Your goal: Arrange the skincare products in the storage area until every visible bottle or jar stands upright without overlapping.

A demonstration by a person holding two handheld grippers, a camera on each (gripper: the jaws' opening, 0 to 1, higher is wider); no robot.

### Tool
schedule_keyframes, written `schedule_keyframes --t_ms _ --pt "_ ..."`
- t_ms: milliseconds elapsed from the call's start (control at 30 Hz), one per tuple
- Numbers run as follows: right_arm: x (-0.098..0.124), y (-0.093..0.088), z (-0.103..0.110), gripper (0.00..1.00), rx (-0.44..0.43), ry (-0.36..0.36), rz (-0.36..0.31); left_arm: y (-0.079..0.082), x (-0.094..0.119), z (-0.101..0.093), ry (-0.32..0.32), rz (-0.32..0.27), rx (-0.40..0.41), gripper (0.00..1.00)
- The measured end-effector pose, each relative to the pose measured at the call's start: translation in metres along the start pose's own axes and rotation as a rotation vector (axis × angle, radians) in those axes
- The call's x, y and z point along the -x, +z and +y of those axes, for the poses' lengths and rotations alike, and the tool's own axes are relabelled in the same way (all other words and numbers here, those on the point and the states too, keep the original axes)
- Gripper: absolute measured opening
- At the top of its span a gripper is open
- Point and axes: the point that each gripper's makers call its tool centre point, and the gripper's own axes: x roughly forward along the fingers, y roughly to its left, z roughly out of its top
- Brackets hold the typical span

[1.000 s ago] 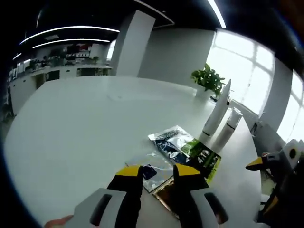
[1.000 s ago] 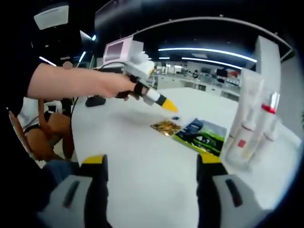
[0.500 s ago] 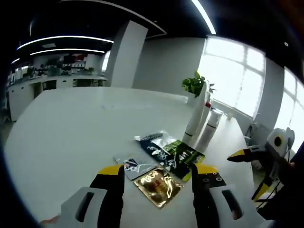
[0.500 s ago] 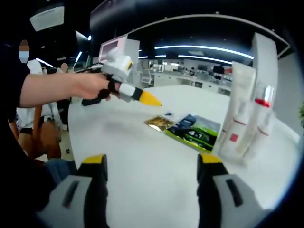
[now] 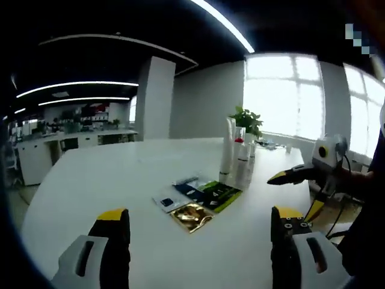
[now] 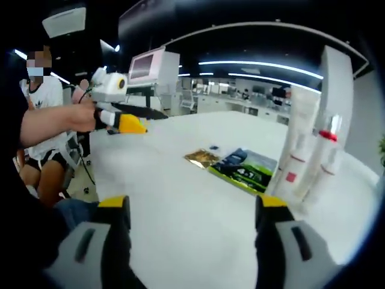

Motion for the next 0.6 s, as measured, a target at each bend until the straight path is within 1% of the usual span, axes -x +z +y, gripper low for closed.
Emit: schedule_keyframes --t_ms 100,133,200,300,367,433,533,567,600 --pt "0.004 0.005 0.001 0.92 0.017 0.017 -0.039 -0.001 0.021 -0.005 0.010 -0.025 -0.031 1.00" --pt "0.006 0.005 0.000 0.93 0.019 0.020 -0.044 -0.002 0.027 -0.003 0.025 -0.031 -0.044 1.00" --pt "0.009 0.009 -0.006 1.00 0.020 0.006 -0.070 -0.006 0.040 -0.004 0.026 -0.034 -0.064 1.00" --pt "0.018 0.012 -0.011 1.00 0.009 0.007 -0.075 -0.011 0.056 -0.007 0.043 -0.040 -0.076 1.00" --pt "0.026 0.015 -0.013 1.00 -0.014 0.006 -0.084 -0.015 0.071 -0.004 0.076 -0.043 -0.079 1.00" --pt "0.034 0.018 -0.014 1.00 -0.017 -0.001 -0.089 -0.017 0.083 -0.003 0.090 -0.047 -0.067 1.00" --pt "0.044 0.020 -0.011 1.00 -0.019 -0.015 -0.078 -0.019 0.096 -0.002 0.110 -0.026 -0.052 1.00" --pt "0.048 0.020 -0.009 1.00 -0.012 -0.021 -0.070 -0.017 0.100 -0.003 0.114 -0.027 -0.074 1.00" --pt "0.047 0.022 -0.011 1.00 0.002 -0.025 -0.074 -0.016 0.102 -0.003 0.116 -0.030 -0.103 1.00"
